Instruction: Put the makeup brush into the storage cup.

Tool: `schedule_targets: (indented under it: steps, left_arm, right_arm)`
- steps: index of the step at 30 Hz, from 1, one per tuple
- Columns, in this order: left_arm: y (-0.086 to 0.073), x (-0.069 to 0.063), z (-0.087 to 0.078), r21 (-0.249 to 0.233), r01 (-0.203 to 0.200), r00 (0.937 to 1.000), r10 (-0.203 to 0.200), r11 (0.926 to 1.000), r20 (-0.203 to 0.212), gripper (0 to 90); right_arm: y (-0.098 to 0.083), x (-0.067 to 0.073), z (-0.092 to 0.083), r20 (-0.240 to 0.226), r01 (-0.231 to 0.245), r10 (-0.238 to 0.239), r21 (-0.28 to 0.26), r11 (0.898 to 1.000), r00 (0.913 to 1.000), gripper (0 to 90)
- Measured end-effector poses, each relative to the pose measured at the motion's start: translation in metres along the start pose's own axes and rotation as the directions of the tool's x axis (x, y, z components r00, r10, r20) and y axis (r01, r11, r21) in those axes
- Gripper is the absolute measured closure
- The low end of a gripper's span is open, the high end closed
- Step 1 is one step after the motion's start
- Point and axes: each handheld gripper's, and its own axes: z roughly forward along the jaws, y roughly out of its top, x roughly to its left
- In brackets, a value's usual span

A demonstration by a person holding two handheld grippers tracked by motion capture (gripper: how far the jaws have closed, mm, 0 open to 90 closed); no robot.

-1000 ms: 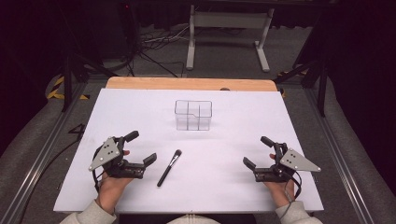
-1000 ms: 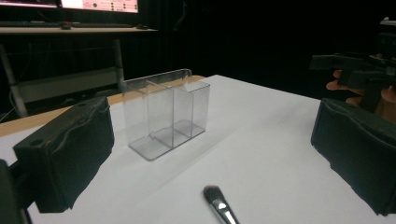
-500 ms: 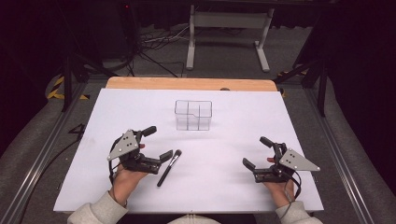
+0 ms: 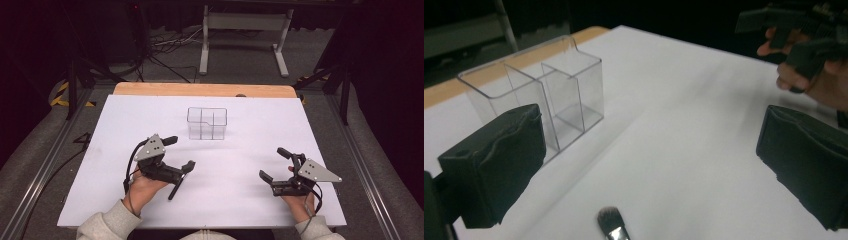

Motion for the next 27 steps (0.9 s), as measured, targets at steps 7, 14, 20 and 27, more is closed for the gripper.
schedule_targets:
  steps: [7,14,20,27]
  left_arm:
    - [0.014,-0.001,0.01,0.215,-0.025,0.9989,0.033,0.9762,-0.033,0.4]
    - [0.019,0.003,0.019,0.35,0.0,0.9983,0.02,0.9368,-0.054,1.6]
    - [0.022,0.003,0.029,0.461,0.023,0.9996,-0.014,0.8871,-0.023,1.7]
    - [0.03,0.0,0.035,0.529,0.024,0.9997,-0.014,0.8481,-0.022,1.9]
  right_arm:
    - [-0.001,-0.002,-0.001,0.006,-0.016,0.016,0.008,1.0,0.9999,5.7]
    - [0.001,0.0,-0.001,0.016,-0.004,0.004,0.028,1.0,0.9999,5.9]
    - [0.001,-0.001,-0.001,0.024,-0.017,0.016,0.043,0.999,0.9996,6.6]
    - [0.0,0.0,-0.001,0.014,-0.027,0.027,0.057,0.998,0.9995,7.2]
